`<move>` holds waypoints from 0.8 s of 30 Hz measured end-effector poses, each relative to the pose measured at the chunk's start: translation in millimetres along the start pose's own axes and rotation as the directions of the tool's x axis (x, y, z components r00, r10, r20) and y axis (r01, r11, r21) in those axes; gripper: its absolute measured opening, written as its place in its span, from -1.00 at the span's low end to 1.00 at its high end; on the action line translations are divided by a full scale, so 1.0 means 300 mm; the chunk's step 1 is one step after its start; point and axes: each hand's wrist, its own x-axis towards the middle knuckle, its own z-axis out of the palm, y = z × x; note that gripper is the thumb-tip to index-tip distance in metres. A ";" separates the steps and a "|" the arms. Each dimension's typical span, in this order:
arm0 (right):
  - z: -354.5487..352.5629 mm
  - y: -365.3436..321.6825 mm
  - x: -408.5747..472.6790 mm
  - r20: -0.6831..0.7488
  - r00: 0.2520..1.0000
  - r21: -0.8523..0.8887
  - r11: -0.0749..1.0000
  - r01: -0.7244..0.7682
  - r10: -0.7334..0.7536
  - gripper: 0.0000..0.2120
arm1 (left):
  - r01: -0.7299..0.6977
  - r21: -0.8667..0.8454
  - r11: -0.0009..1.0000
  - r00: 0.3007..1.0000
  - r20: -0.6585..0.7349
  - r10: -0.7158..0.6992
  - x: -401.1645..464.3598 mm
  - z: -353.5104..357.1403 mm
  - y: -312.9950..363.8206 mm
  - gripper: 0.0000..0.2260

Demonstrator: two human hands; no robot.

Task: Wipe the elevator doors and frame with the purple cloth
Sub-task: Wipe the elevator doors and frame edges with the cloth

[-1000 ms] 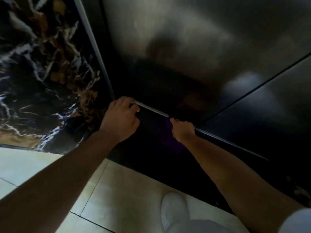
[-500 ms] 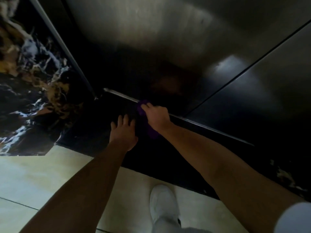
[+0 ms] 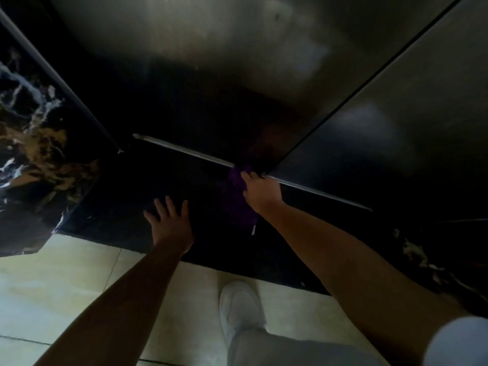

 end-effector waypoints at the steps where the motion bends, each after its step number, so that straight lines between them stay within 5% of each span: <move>1: 0.012 0.035 -0.024 0.009 0.999 0.019 0.999 -0.040 0.039 -0.44 | -0.006 -0.008 1.000 1.000 -0.002 0.006 -0.010 0.008 0.018 -0.21; 6: 0.054 0.166 -0.151 0.035 0.981 0.070 0.979 -0.192 0.190 -0.47 | -0.035 0.039 0.999 0.999 -0.038 0.037 -0.048 0.014 0.092 -0.36; 13: 0.061 0.211 -0.210 0.129 0.912 0.284 0.867 -0.410 0.389 -0.49 | -0.242 0.144 0.960 0.969 0.087 0.231 -0.085 -0.030 0.251 -0.38; 20: 0.059 0.153 -0.161 -0.023 0.994 0.345 0.934 -0.089 0.103 -0.42 | -0.251 0.127 0.960 0.953 0.208 0.222 -0.044 -0.098 0.356 -0.26; 24: 0.082 0.159 -0.129 0.058 0.990 0.289 0.947 -0.136 0.125 -0.33 | -0.308 0.134 0.942 0.926 0.268 0.265 -0.031 -0.135 0.404 -0.27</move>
